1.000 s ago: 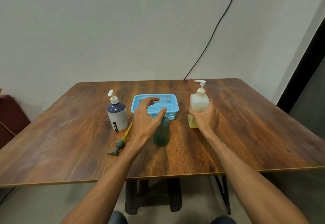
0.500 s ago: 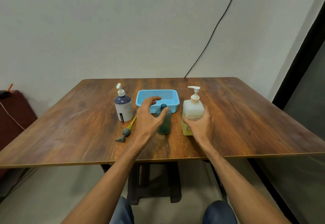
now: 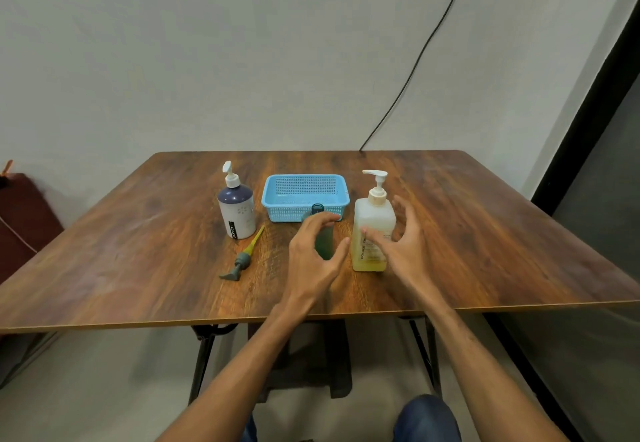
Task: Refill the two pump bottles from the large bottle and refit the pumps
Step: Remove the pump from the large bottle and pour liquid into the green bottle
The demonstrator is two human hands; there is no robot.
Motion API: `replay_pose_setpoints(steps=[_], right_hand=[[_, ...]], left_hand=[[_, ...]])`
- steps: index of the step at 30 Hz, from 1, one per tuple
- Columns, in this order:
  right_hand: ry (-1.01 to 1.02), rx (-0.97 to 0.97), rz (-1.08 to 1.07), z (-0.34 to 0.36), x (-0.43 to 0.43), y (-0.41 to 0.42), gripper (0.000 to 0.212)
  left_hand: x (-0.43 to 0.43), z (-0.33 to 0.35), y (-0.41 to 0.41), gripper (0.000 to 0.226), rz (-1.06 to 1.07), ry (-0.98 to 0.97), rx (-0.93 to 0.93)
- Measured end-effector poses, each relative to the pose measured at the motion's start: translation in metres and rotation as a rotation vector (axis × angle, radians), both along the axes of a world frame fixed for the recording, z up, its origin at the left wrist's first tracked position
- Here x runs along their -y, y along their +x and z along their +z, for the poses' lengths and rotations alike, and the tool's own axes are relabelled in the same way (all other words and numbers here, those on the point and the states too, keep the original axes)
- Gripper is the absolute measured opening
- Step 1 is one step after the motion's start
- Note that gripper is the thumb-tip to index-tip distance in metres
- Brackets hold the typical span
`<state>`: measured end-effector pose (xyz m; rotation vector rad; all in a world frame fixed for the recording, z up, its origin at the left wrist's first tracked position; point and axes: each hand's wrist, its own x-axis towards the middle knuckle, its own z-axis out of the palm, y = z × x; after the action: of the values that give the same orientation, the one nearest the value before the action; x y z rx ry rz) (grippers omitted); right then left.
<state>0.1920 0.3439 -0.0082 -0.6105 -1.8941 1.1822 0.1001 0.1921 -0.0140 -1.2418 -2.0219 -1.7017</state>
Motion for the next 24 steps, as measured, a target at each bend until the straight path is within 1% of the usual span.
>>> replay_pose_setpoints(steps=[2, 5, 8, 11, 13, 15, 18, 20, 24], right_hand=[[0.051, -0.027, -0.021, 0.014, -0.004, 0.002, 0.061], [0.113, -0.024, -0.003, 0.036, -0.009, 0.002, 0.043], [0.132, -0.008, 0.039, 0.052, -0.009, -0.003, 0.035], [0.177, 0.03, 0.035, 0.06, -0.01, -0.012, 0.034], [0.206, 0.037, -0.003, 0.061, -0.012, -0.017, 0.031], [0.212, 0.037, -0.032, 0.06, -0.014, -0.022, 0.025], [0.247, 0.058, -0.042, 0.058, -0.021, -0.027, 0.014], [0.219, 0.06, 0.003, 0.056, -0.028, -0.029, 0.009], [0.036, 0.04, 0.223, 0.059, -0.042, -0.025, 0.026]], left_hand=[[-0.01, -0.005, 0.001, 0.053, -0.019, -0.052, 0.05], [-0.027, -0.01, 0.005, 0.075, -0.032, -0.138, 0.129], [-0.042, -0.012, 0.007, 0.094, -0.07, -0.183, 0.2], [-0.056, -0.01, 0.007, 0.104, -0.099, -0.174, 0.279], [-0.063, -0.008, 0.005, 0.105, -0.116, -0.16, 0.322], [-0.069, -0.007, 0.003, 0.1, -0.137, -0.136, 0.35], [-0.073, -0.009, -0.001, 0.085, -0.14, -0.106, 0.323], [-0.074, -0.011, -0.003, 0.08, -0.132, -0.094, 0.299], [-0.075, -0.014, -0.004, 0.082, -0.142, -0.107, 0.297]])
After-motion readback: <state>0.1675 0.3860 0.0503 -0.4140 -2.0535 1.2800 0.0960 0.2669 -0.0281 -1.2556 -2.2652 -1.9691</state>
